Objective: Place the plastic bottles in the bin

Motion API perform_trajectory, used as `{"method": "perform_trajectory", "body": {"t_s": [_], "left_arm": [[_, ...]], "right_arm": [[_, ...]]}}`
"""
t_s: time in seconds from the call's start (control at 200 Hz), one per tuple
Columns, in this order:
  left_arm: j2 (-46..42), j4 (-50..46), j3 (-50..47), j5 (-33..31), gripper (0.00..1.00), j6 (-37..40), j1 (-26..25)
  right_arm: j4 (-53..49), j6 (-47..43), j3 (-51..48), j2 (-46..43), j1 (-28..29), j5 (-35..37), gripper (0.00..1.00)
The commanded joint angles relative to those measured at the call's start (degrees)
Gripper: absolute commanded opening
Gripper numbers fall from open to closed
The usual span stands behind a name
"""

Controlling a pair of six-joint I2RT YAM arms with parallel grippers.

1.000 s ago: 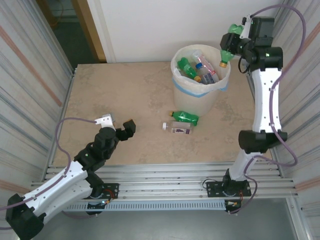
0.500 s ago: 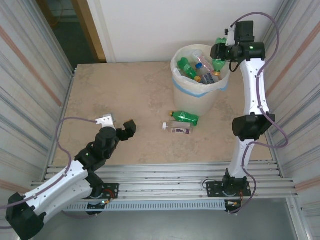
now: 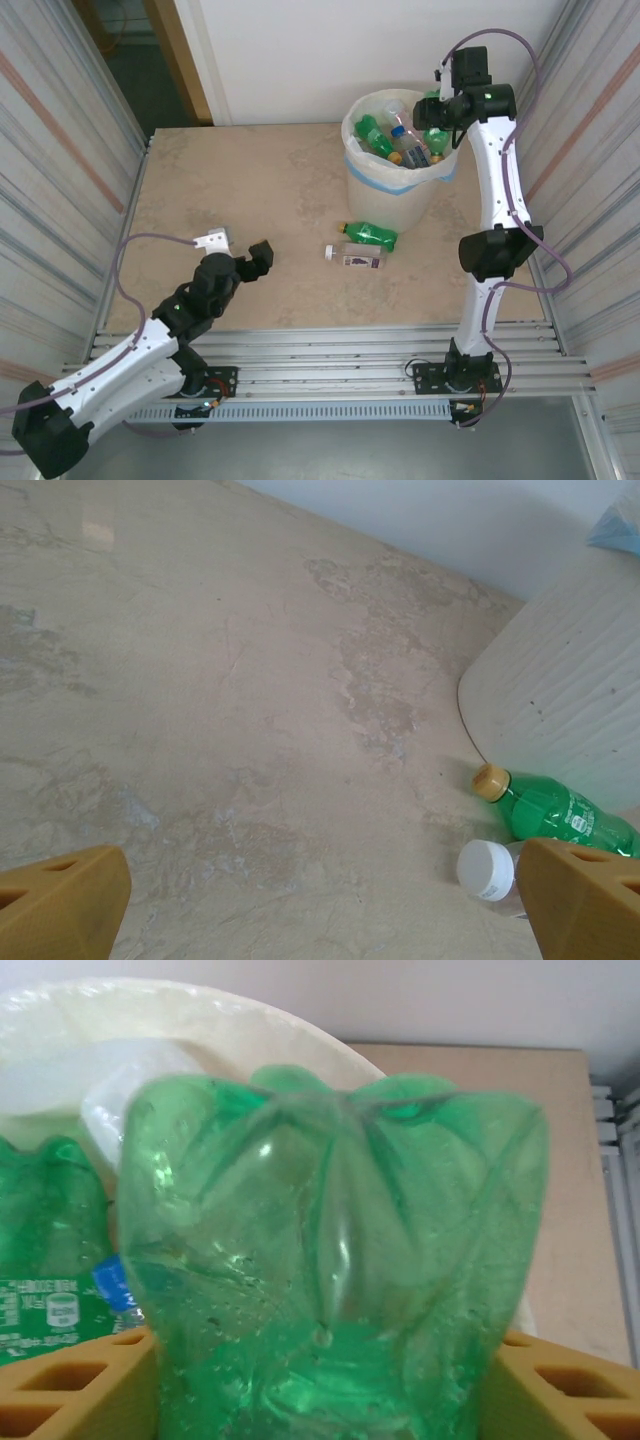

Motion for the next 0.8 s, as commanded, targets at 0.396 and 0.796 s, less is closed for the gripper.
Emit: {"method": "perform_trajectory", "body": {"t_s": [0.396,0.796], "left_arm": [[0.6,1.5,1.8,-1.4,0.99,1.3,0.4],[1.6,1.1,3.4,1.1,0.99,2.8,0.4]], "right_arm": [[0.8,-0.7,-0.1,-1.6,0.8,1.0,0.64],[3.3,0.5,-2.1,0.4,0.8,-1.6,0.57]]}}
